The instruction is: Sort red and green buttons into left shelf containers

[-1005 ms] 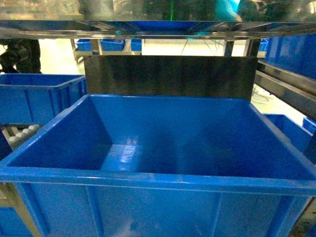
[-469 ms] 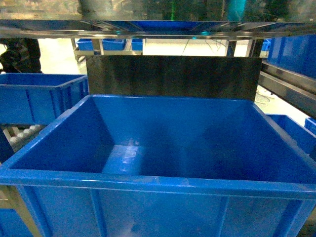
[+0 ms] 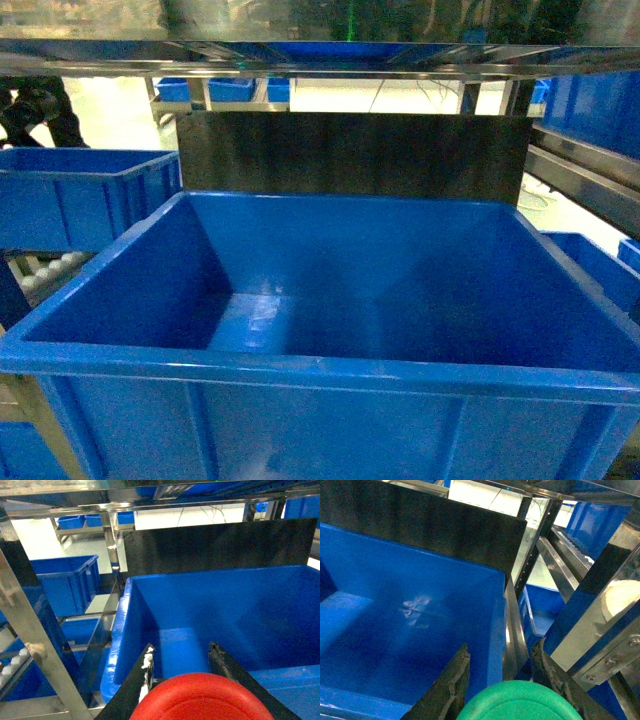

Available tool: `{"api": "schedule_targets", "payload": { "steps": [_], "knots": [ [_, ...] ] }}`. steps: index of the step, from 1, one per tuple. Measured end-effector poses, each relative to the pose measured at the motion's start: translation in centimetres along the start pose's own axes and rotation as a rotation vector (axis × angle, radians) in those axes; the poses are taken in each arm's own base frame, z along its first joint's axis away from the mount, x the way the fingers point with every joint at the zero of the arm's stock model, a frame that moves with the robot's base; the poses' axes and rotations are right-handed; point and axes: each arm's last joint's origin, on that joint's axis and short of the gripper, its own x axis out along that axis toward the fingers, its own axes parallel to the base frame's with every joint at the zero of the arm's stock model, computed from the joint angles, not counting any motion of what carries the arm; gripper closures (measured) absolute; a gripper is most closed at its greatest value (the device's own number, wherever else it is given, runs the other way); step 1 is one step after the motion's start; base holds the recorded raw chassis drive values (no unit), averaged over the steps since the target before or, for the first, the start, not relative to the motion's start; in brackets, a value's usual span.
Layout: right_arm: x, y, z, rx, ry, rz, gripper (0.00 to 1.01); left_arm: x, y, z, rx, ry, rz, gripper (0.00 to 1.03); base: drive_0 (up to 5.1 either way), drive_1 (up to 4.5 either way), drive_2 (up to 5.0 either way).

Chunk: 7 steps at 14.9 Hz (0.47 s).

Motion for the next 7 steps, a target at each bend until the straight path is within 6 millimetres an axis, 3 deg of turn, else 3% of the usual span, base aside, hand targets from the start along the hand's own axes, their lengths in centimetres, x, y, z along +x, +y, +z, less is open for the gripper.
{"api": "schedule_targets", "payload": {
  "steps": [7],
  "knots": [
    [0.03,-0.11,-0.01,0.001,-0.001,-0.008,0.69,0.00,0.00,0.00,0.000,0.000,0.000,0.75,0.0,0.00,0.0]
  ]
}}
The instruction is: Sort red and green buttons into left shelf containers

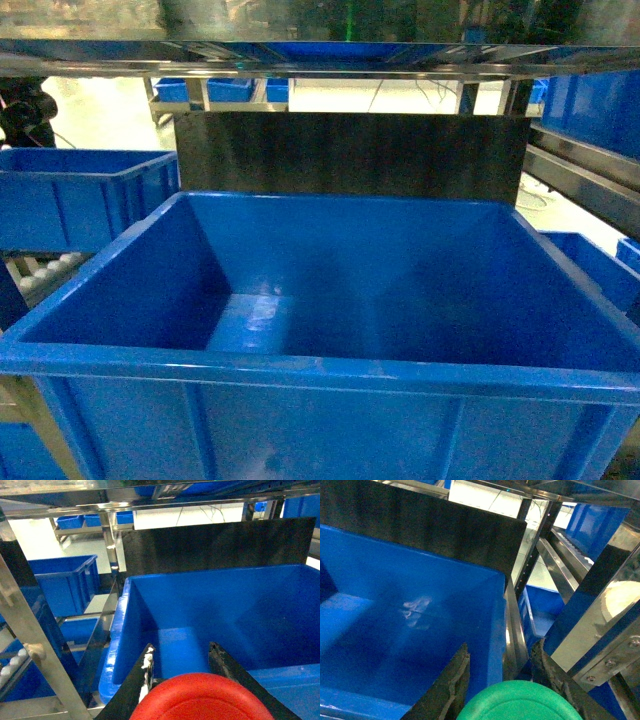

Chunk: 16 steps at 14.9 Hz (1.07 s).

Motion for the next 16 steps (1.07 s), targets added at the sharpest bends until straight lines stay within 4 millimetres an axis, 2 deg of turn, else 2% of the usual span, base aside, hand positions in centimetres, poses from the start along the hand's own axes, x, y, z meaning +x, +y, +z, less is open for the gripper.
{"api": "schedule_targets", "payload": {
  "steps": [4,7,11,16],
  "knots": [
    [2.7,3.3,0.5,-0.017,-0.037,0.073,0.69,0.0,0.0,0.0,0.000,0.000,0.000,0.75,0.0,0.00,0.0],
    [4.8,5.3,-0.3,-0.044,0.008,0.108,0.69,0.0,0.0,0.0,0.000,0.000,0.000,0.75,0.0,0.00,0.0],
    [8.2,4.6,-2.6,-0.052,0.070,0.031,0.69,0.0,0.0,0.0,0.000,0.000,0.000,0.75,0.0,0.00,0.0],
    [10.9,3.9,-4.4,-0.068,0.127,0.023,0.69,0.0,0.0,0.0,0.000,0.000,0.000,0.75,0.0,0.00,0.0]
  ]
}}
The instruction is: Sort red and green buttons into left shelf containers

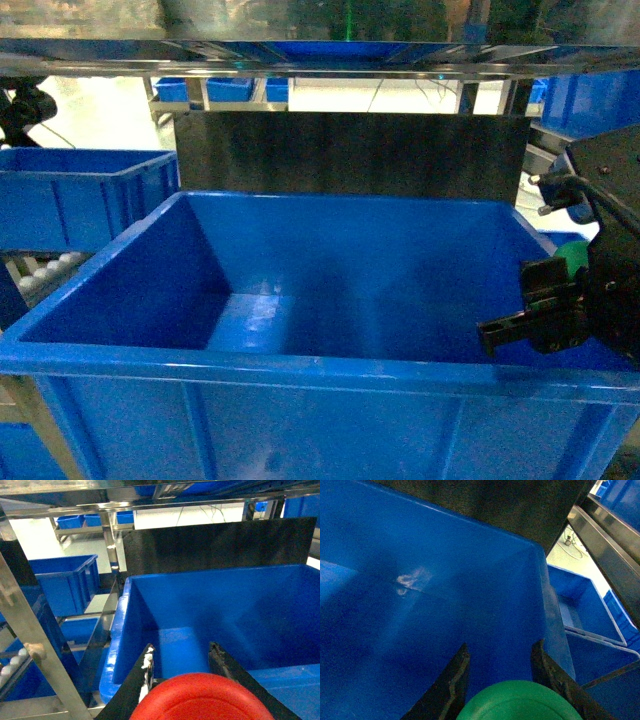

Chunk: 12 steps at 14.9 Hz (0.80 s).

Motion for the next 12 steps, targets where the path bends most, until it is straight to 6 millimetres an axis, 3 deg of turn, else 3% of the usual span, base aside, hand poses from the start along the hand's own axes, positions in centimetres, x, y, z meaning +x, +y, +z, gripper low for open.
{"api": "schedule_targets", "payload": {
  "steps": [7,12],
  "knots": [
    [1.2,0.0,0.4,0.004,0.006,0.037,0.69,0.0,0.0,0.0,0.000,0.000,0.000,0.75,0.0,0.00,0.0],
    [1.1,0.2,0.7,0.008,-0.007,0.057,0.16,0.0,0.0,0.0,0.000,0.000,0.000,0.75,0.0,0.00,0.0]
  ]
}}
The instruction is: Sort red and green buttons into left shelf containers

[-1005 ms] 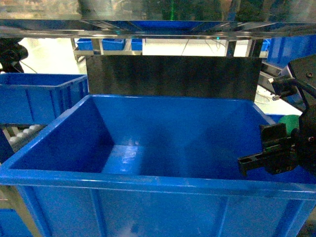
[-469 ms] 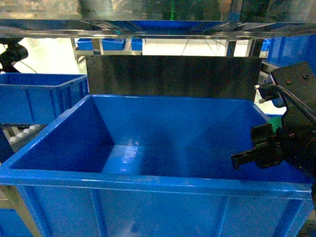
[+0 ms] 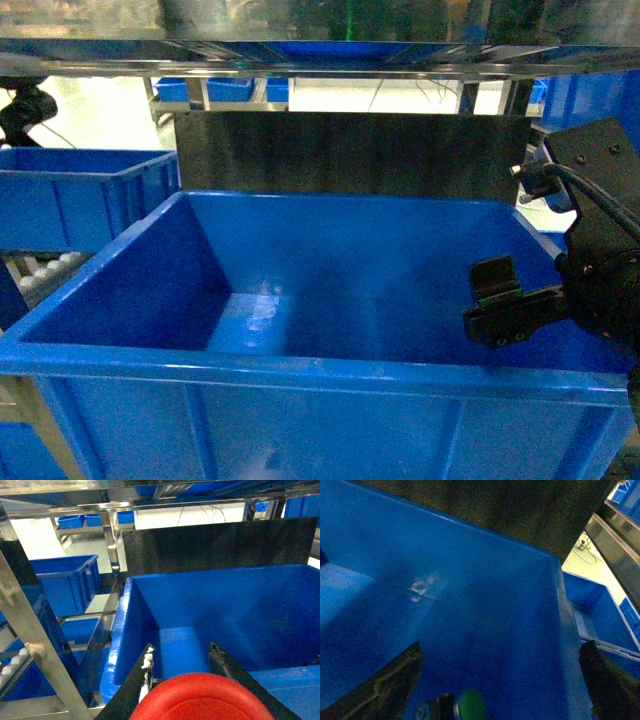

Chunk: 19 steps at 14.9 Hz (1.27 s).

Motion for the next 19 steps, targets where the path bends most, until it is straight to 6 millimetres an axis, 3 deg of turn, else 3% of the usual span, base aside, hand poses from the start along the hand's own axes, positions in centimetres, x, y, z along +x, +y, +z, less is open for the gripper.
{"api": "schedule_targets", "payload": {
  "steps": [1,5,9,13,19],
  "knots": [
    [0.0,0.0,0.0,0.000,0.000,0.000,0.03,0.0,0.0,0.0,0.000,0.000,0.000,0.75,0.0,0.00,0.0],
    [0.0,0.0,0.0,0.003,0.000,0.000,0.03,0.0,0.0,0.0,0.000,-0.002,-0.001,0.75,0.0,0.00,0.0],
    [0.0,0.0,0.0,0.003,0.000,0.002,0.03,5.1,-1.0,1.9,0.010,-0.035,-0.168,0.75,0.0,0.00,0.0],
    [0.0,0.0,0.0,0.003,0.000,0.002,0.03,9.1,-3.3,1.5,0.152,-0.035,-0.205,0.75,0.0,0.00,0.0],
    [0.0,0.0,0.0,0.003,0.000,0.002,0.03,15.5,-4.9,-0.5,0.345,0.006,-0.191,0.75,0.0,0.00,0.0]
  ]
}}
